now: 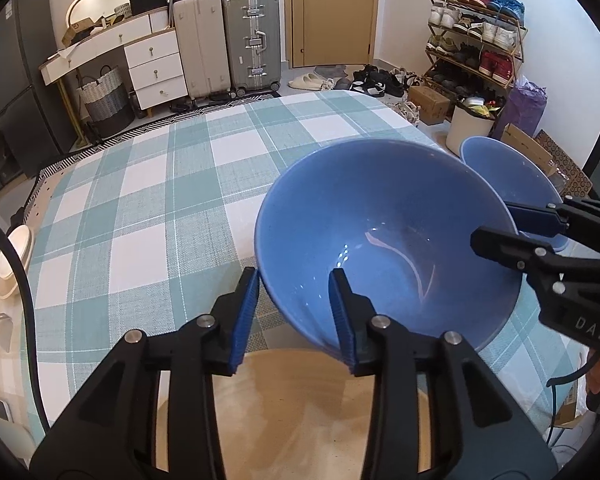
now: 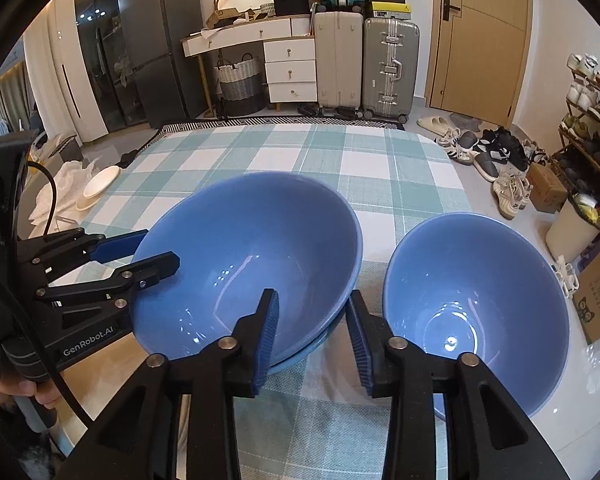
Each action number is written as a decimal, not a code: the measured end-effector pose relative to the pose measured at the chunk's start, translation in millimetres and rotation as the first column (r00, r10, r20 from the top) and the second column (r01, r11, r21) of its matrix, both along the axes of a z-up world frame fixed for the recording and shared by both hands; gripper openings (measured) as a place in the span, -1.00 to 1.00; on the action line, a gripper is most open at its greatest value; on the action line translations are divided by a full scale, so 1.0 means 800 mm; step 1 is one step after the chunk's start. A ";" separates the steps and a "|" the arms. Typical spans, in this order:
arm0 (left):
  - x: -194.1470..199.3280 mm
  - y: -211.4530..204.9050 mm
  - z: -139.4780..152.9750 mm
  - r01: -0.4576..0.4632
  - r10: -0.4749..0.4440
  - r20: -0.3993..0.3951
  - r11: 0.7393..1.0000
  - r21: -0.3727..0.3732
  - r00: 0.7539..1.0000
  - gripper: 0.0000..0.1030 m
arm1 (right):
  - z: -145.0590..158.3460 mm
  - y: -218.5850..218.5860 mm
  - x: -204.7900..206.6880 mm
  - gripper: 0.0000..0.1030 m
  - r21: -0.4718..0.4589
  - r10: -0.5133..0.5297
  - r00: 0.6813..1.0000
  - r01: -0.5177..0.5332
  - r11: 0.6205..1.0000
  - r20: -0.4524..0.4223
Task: Organize plates and bowls
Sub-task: 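Lower the blue bowls onto the cloth and open both grippers, then pull both tools back and move them toward the two light-blue bowls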
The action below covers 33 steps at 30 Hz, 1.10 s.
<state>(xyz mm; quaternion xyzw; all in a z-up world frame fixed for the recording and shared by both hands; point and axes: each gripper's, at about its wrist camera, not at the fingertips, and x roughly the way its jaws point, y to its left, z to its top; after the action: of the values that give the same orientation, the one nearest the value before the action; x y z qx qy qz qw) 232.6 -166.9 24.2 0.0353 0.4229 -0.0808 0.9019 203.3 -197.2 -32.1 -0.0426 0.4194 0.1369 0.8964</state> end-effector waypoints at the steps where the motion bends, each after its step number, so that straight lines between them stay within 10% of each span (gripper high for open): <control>1: 0.000 0.000 0.000 0.004 -0.004 -0.001 1.000 -0.004 1.000 -0.30 | 0.000 0.001 -0.001 -0.23 -0.006 0.004 1.000 -0.004 1.000 0.007; 9: -0.005 0.005 0.004 0.017 -0.017 -0.009 0.999 -0.051 1.000 0.18 | 0.002 0.007 -0.017 0.25 -0.060 0.035 0.996 -0.030 0.998 0.077; 20: -0.019 0.021 0.024 0.001 -0.002 -0.007 0.991 -0.133 1.000 0.95 | 0.015 -0.031 -0.032 0.97 0.105 -0.051 0.995 0.042 0.994 0.082; 33: -0.041 -0.015 0.052 0.051 -0.046 0.030 0.985 -0.167 0.998 0.96 | 0.041 -0.088 -0.071 0.99 0.267 -0.171 0.979 0.137 0.954 0.111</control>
<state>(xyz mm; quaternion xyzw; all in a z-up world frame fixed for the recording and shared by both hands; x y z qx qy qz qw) 199.8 -179.1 66.1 -0.0293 0.4016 -0.1376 0.9049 146.4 -267.7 0.9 0.0984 0.3395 0.1168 0.9281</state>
